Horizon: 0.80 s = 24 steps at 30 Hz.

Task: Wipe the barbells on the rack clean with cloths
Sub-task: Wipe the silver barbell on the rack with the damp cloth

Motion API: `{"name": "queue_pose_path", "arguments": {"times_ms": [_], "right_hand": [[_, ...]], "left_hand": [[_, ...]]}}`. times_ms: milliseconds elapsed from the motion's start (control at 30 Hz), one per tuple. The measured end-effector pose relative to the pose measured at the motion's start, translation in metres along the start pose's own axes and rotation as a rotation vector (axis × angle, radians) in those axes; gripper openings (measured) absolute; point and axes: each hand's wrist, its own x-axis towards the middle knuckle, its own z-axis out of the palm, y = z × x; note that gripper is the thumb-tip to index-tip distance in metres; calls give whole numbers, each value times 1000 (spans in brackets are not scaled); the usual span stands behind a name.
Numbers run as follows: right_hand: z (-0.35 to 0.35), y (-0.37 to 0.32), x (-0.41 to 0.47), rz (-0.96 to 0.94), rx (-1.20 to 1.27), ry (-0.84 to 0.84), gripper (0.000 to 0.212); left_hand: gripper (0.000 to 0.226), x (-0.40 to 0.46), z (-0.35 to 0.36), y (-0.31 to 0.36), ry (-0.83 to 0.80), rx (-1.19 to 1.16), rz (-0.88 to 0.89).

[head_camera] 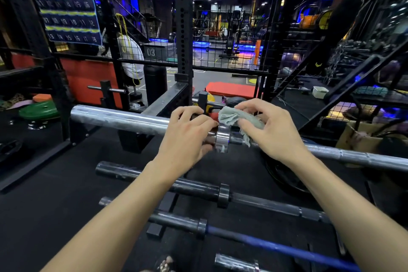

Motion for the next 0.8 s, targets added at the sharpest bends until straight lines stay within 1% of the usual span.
{"name": "queue_pose_path", "arguments": {"times_ms": [167,233,300,400,467,600,633,700,733,800], "right_hand": [[8,2,6,-45,-63,9,17],[9,2,11,-71,-108,16,16],[9,2,17,-91,-151,10,15],[12,3,23,-112,-187,-49,13],[16,4,25,-132,-214,-90,13],[24,-1,8,-249,-217,-69,12],[27,-4,-1,-301,-218,-102,13],[33,-10,-16,-393,-266,-194,15],[34,-10,-17,-410,-281,-187,15],[33,-7,-3,-364,-265,-78,12]], "left_hand": [[54,13,4,-9,-19,15,60],[54,19,2,-14,-86,-5,64],[59,26,-1,-19,-186,-43,53],[60,31,-7,-24,-279,-98,55],[56,32,-9,-25,-302,-143,52],[44,32,-7,-28,-325,-154,49],[40,32,-7,-28,-317,-169,52],[38,35,-8,-28,-326,-179,60],[35,36,-9,-28,-351,-182,69],[23,42,-10,-31,-400,-185,74]]}}
